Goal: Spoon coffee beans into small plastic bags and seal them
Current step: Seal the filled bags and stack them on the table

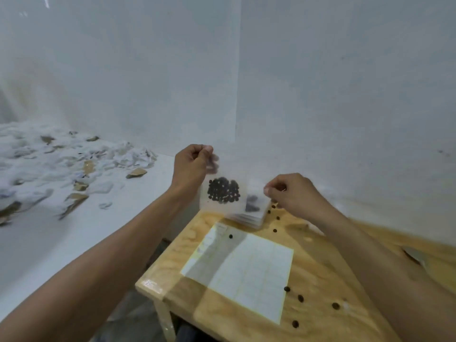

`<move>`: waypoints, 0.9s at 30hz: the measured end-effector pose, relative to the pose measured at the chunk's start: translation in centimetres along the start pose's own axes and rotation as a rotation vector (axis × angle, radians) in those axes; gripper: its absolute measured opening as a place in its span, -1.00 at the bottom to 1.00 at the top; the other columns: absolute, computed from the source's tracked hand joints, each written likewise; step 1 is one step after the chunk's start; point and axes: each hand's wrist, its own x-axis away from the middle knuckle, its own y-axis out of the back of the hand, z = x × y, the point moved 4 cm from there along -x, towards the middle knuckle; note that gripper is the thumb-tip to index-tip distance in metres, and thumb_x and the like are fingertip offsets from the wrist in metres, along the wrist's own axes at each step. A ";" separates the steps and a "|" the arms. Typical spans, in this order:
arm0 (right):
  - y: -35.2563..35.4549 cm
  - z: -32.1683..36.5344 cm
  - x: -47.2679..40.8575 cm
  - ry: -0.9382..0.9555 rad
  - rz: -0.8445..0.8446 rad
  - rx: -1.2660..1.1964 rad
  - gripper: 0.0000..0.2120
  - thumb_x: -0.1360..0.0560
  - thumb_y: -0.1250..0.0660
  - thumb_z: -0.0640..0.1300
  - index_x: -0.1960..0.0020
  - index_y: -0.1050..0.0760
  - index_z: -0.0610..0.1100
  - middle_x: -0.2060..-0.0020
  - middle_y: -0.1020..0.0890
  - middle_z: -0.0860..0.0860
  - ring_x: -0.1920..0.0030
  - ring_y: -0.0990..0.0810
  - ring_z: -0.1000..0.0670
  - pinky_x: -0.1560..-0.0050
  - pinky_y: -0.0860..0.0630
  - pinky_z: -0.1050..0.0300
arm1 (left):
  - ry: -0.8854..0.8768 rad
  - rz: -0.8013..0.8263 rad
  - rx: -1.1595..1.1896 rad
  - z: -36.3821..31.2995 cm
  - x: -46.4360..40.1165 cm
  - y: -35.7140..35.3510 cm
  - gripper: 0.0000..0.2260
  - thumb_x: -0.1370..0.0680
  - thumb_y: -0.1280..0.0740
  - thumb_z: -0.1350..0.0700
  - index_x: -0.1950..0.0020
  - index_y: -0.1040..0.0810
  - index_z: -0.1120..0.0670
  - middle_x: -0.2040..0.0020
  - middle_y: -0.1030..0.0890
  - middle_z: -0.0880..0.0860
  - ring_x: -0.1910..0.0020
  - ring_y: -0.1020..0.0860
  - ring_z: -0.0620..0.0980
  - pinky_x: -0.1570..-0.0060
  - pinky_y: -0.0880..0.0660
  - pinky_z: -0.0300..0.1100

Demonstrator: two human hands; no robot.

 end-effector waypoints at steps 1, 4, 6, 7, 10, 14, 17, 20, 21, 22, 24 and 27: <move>-1.5 0.0 0.1 -0.002 0.069 0.047 -0.88 -0.59 -0.39 -0.11 0.09 -0.68 -0.07 0.24 -0.66 0.15 0.17 -0.68 -0.09 0.13 -0.60 0.08 | 0.004 -0.013 0.000 0.2 0.0 1.0 -0.86 -0.67 -0.33 0.17 -0.01 -0.60 0.23 0.22 -0.68 0.10 0.31 -0.64 0.00 0.22 -0.65 -0.11; -5.7 -0.2 0.0 0.007 0.175 0.140 -0.84 -0.56 -0.38 -0.19 0.09 -0.73 -0.19 0.30 -0.65 0.25 0.25 -0.68 -0.15 0.24 -0.60 0.04 | 0.016 -0.049 0.004 1.0 0.3 3.0 -0.87 -0.67 -0.33 0.17 0.00 -0.59 0.21 0.20 -0.68 0.12 0.29 -0.63 0.02 0.19 -0.66 -0.08; -8.3 -0.1 -0.3 0.023 0.222 0.231 -0.81 -0.57 -0.35 -0.19 0.06 -0.74 -0.20 0.22 -0.71 0.09 0.34 -0.61 -0.02 0.32 -0.49 0.14 | 0.015 -0.076 -0.005 1.4 0.5 3.9 -0.88 -0.67 -0.33 0.17 -0.01 -0.59 0.20 0.19 -0.68 0.11 0.29 -0.63 0.02 0.18 -0.66 -0.09; -9.4 -0.1 -0.4 0.015 0.238 0.273 -0.79 -0.58 -0.34 -0.19 0.08 -0.74 -0.21 0.22 -0.72 -0.01 0.36 -0.56 0.02 0.35 -0.42 0.18 | 0.010 -0.089 -0.010 1.6 0.5 4.2 -0.88 -0.67 -0.33 0.16 0.00 -0.60 0.19 0.19 -0.68 0.11 0.28 -0.64 0.01 0.18 -0.67 -0.10; -11.6 -0.2 -0.9 -0.039 0.224 0.342 -0.65 -0.57 -0.31 -0.23 0.39 -0.55 -0.19 0.42 -0.59 -0.07 0.42 -0.47 0.01 0.41 -0.29 0.17 | -0.001 -0.113 -0.016 2.0 0.7 4.8 -0.88 -0.67 -0.33 0.16 0.01 -0.59 0.16 0.17 -0.69 0.12 0.28 -0.63 0.02 0.15 -0.68 -0.07; -13.3 0.2 -1.2 -0.114 0.201 0.396 -0.56 -0.57 -0.36 -0.14 0.47 -0.39 -0.06 0.48 -0.47 0.02 0.47 -0.40 0.02 0.44 -0.25 0.20 | -0.004 -0.104 -0.019 2.6 0.6 5.1 -0.88 -0.67 -0.33 0.15 -0.01 -0.59 0.18 0.14 -0.70 0.14 0.27 -0.63 0.03 0.15 -0.68 -0.07; -14.0 0.5 -1.2 -0.171 0.164 0.411 -0.62 -0.55 -0.36 -0.16 0.42 -0.36 -0.07 0.43 -0.43 -0.03 0.41 -0.41 -0.06 0.38 -0.31 0.17 | 0.012 -0.102 -0.004 3.3 0.5 5.3 -0.88 -0.67 -0.34 0.15 -0.01 -0.59 0.19 0.12 -0.70 0.17 0.27 -0.63 0.03 0.17 -0.68 -0.09; -14.5 0.7 -1.3 -0.239 0.146 0.412 -0.70 -0.56 -0.30 -0.22 0.34 -0.37 -0.10 0.35 -0.43 -0.06 0.37 -0.41 -0.08 0.43 -0.25 0.18 | 0.048 -0.099 0.024 4.0 0.3 5.6 -0.86 -0.67 -0.35 0.14 -0.05 -0.60 0.22 0.13 -0.71 0.15 0.27 -0.64 0.01 0.20 -0.66 -0.16; -14.6 0.7 -1.3 -0.251 0.138 0.398 -0.68 -0.56 -0.30 -0.21 0.35 -0.35 -0.09 0.38 -0.42 -0.03 0.40 -0.40 -0.05 0.44 -0.24 0.18 | 0.062 -0.097 0.034 4.2 0.3 5.6 -0.86 -0.67 -0.35 0.14 -0.06 -0.60 0.23 0.12 -0.71 0.15 0.26 -0.65 0.01 0.20 -0.65 -0.17; -14.7 0.7 -1.5 -0.258 0.136 0.376 -0.64 -0.58 -0.29 -0.17 0.37 -0.32 -0.09 0.41 -0.40 -0.01 0.42 -0.39 -0.03 0.44 -0.24 0.18 | 0.073 -0.097 0.042 4.4 0.2 5.7 -0.85 -0.67 -0.35 0.14 -0.06 -0.60 0.23 0.11 -0.71 0.16 0.25 -0.65 0.01 0.20 -0.64 -0.17; -14.7 0.8 -1.5 -0.262 0.147 0.329 -0.59 -0.60 -0.29 -0.09 0.39 -0.30 -0.09 0.45 -0.40 0.01 0.42 -0.40 -0.02 0.41 -0.28 0.16 | 0.085 -0.100 0.054 4.6 0.1 5.8 -0.86 -0.67 -0.35 0.13 -0.06 -0.60 0.21 0.11 -0.72 0.16 0.24 -0.66 0.02 0.20 -0.64 -0.18; -14.1 1.1 -1.6 -0.266 0.201 0.222 -0.61 -0.63 -0.27 -0.06 0.36 -0.40 -0.15 0.39 -0.58 -0.06 0.28 -0.67 -0.13 0.21 -0.54 0.07 | 0.102 -0.120 0.076 4.7 0.0 6.3 -0.87 -0.67 -0.35 0.10 -0.04 -0.59 0.16 0.11 -0.72 0.15 0.18 -0.71 0.05 0.19 -0.65 -0.17</move>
